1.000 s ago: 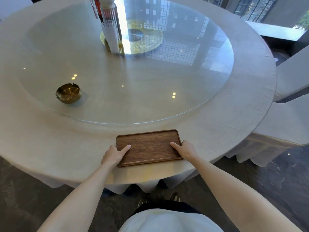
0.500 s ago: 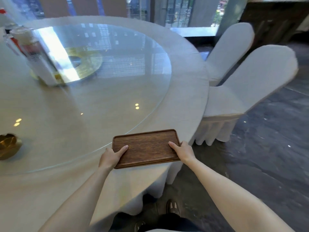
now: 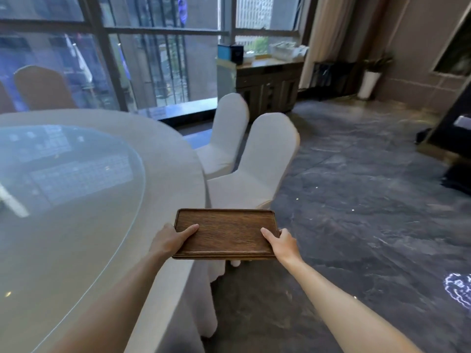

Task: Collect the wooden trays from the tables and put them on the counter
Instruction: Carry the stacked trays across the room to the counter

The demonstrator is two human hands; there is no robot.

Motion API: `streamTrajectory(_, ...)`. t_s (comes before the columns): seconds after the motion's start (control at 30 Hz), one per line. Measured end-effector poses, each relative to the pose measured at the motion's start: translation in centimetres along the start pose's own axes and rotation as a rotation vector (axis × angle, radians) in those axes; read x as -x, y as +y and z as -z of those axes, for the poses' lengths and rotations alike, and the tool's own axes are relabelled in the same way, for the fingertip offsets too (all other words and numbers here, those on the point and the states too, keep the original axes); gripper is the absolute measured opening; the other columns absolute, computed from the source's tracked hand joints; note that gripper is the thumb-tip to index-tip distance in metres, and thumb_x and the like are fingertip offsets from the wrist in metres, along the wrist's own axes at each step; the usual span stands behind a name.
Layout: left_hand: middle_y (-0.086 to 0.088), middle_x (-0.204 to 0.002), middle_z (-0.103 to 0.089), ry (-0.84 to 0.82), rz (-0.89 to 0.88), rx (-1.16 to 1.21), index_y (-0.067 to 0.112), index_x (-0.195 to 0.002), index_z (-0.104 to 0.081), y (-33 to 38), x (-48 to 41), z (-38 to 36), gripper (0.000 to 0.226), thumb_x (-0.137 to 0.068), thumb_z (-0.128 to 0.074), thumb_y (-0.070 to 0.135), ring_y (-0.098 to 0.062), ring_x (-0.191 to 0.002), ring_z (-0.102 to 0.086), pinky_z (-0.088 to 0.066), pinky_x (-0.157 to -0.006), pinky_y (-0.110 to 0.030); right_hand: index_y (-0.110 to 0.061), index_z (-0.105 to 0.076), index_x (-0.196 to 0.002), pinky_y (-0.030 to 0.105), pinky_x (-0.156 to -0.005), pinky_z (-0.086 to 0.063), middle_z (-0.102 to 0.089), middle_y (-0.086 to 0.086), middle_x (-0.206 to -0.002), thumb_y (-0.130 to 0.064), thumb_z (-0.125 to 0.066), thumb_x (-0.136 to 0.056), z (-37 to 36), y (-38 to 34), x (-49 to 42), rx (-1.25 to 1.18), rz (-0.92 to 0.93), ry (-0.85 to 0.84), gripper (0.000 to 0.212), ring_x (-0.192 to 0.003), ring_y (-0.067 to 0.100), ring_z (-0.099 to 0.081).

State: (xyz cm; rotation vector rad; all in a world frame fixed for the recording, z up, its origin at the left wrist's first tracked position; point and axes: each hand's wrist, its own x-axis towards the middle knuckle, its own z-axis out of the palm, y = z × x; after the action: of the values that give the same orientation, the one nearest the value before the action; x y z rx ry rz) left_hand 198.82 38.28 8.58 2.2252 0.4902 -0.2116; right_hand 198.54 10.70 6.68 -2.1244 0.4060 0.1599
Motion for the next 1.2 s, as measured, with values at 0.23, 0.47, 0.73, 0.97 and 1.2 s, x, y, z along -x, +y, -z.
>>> streamTrajectory(0.23,-0.017,-0.100,-0.068,-0.068,-0.170,-0.001,0.001,-0.102,-0.063,13.1,-4.1,-7.0,0.064,-0.074,-0.063,0.059,-0.032,-0.091,-0.063,-0.049,-0.084,-0.038,-0.008,-0.051,-0.104,0.044,-0.088,-0.049,-0.063,0.010,-0.106,-0.055,-0.054,-0.082,11.6,1.1,-6.5,-0.055,0.012,0.150,0.052,-0.097,0.027,-0.060)
streamTrajectory(0.47,-0.010,-0.078,-0.068,-0.164,-0.241,-0.012,0.007,-0.087,-0.062,23.2,-7.4,-14.4,0.055,-0.074,-0.061,0.061,-0.024,-0.073,-0.065,-0.052,-0.069,-0.032,-0.005,-0.056,-0.097,0.037,-0.080,-0.044,-0.066,0.015,-0.105,-0.051,-0.055,-0.083,20.4,3.2,-12.8,-0.031,-0.015,0.287,0.049,-0.099,0.033,-0.059)
streamTrajectory(0.73,-0.009,-0.077,-0.065,-0.206,-0.287,-0.059,0.008,-0.078,-0.058,32.8,-15.9,-23.8,0.053,-0.074,-0.061,0.061,-0.025,-0.073,-0.062,-0.044,-0.060,-0.030,-0.011,-0.054,-0.082,0.032,-0.069,-0.039,-0.064,0.007,-0.090,-0.053,-0.054,-0.083,27.0,6.6,-24.1,-0.052,-0.066,0.344,0.042,-0.088,0.029,-0.059)
streamTrajectory(0.97,-0.003,-0.068,-0.058,-0.213,-0.302,-0.089,0.014,-0.067,-0.051,44.7,-26.2,-31.3,0.048,-0.075,-0.059,0.061,-0.021,-0.068,-0.058,-0.044,-0.058,-0.029,-0.008,-0.059,-0.095,0.036,-0.077,-0.041,-0.066,0.012,-0.104,-0.053,-0.052,-0.084,34.6,5.9,-38.8,-0.039,-0.084,0.359,0.046,-0.101,0.032,-0.058)
streamTrajectory(1.2,-0.008,-0.082,-0.062,-0.192,-0.334,-0.090,0.009,-0.079,-0.056,56.5,-34.5,-37.6,0.053,-0.074,-0.060,0.062,-0.023,-0.075,-0.057,-0.040,-0.059,-0.027,-0.012,-0.061,-0.089,0.035,-0.077,-0.042,-0.068,0.010,-0.097,-0.050,-0.054,-0.084,42.4,5.3,-51.3,-0.079,-0.062,0.385,0.039,-0.096,0.031,-0.060)
